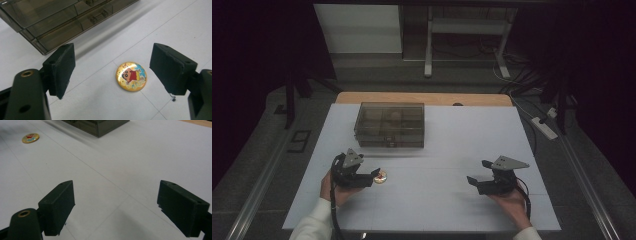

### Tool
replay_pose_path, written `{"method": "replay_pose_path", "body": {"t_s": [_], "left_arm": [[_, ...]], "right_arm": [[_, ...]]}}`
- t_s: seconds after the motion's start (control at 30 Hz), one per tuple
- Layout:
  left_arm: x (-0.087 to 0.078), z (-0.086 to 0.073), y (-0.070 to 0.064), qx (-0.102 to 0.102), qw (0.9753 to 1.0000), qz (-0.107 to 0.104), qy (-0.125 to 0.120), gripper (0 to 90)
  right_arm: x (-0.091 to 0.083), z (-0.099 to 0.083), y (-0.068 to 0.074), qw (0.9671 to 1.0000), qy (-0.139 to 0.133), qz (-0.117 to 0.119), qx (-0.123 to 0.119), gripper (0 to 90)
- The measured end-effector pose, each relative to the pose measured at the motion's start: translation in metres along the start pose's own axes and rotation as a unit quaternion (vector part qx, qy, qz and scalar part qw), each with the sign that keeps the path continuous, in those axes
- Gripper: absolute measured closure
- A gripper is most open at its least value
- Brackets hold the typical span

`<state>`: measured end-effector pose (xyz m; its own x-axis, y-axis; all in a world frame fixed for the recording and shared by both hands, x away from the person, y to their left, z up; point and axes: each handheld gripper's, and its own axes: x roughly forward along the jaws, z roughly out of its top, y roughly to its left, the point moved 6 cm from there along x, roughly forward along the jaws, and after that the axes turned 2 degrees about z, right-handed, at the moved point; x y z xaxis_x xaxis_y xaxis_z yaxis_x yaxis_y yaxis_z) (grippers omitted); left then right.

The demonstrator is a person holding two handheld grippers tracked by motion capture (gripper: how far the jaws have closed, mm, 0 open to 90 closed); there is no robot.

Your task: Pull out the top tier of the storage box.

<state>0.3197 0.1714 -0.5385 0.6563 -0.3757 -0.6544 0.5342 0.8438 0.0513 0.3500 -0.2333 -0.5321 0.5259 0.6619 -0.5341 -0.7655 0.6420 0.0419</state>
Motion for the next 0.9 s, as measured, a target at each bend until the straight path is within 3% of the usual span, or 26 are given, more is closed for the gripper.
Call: {"method": "replay_pose_path", "body": {"t_s": [0.17,0.57,0.73,0.9], "left_arm": [[-0.003,0.0,0.004,-0.011,0.9999,0.003,-0.005,20.5],[-0.007,0.002,0.015,-0.021,0.9997,0.008,-0.011,20.4],[-0.006,0.003,0.015,-0.018,0.9998,0.004,-0.004,20.5],[-0.002,0.015,0.022,-0.025,0.9995,0.004,-0.017,21.2]], "right_arm": [[0.009,0.016,0.004,0.9998,-0.012,0.011,-0.011,14.1],[0.028,0.03,0.01,0.9995,-0.016,0.024,-0.016,15.1],[0.038,0.042,0.012,0.9991,-0.019,0.033,-0.019,15.1],[0.047,0.05,0.015,0.9989,-0.019,0.035,-0.022,15.1]]}}
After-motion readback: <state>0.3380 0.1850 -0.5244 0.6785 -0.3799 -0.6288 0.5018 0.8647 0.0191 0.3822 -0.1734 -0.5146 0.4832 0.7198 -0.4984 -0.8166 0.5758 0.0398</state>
